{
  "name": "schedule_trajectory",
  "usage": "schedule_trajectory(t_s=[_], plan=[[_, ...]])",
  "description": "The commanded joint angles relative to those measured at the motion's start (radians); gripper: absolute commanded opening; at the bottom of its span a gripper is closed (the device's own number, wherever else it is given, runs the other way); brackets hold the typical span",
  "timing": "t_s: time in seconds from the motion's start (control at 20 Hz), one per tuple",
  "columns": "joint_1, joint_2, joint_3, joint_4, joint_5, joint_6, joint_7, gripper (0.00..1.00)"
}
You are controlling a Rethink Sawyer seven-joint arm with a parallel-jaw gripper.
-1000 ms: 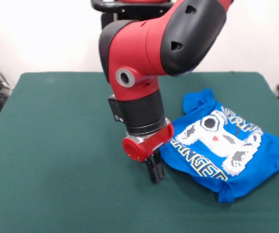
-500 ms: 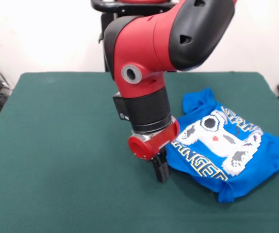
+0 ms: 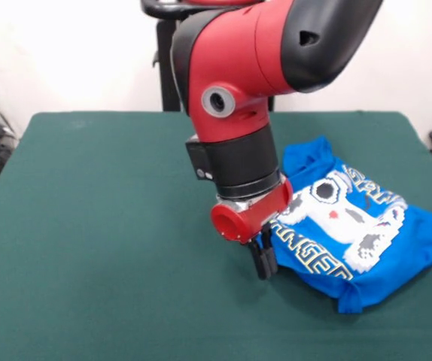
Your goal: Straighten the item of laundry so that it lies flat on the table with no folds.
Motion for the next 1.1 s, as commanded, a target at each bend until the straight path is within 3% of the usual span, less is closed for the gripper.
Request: schedule_trajectory(t_s=[0.05,0.7,0.75,1.1], plan=[[0.037,0.044,0.11,0.033,0.009,-0.017,0.006,0.0],[0.053,0.074,0.085,0.017,-0.03,-0.033,0.047,0.0],[0.052,0.073,0.087,0.017,-0.033,-0.033,0.047,1.0],[0.052,0.069,0.09,0.02,-0.029,-0.017,0.039,1.0]])
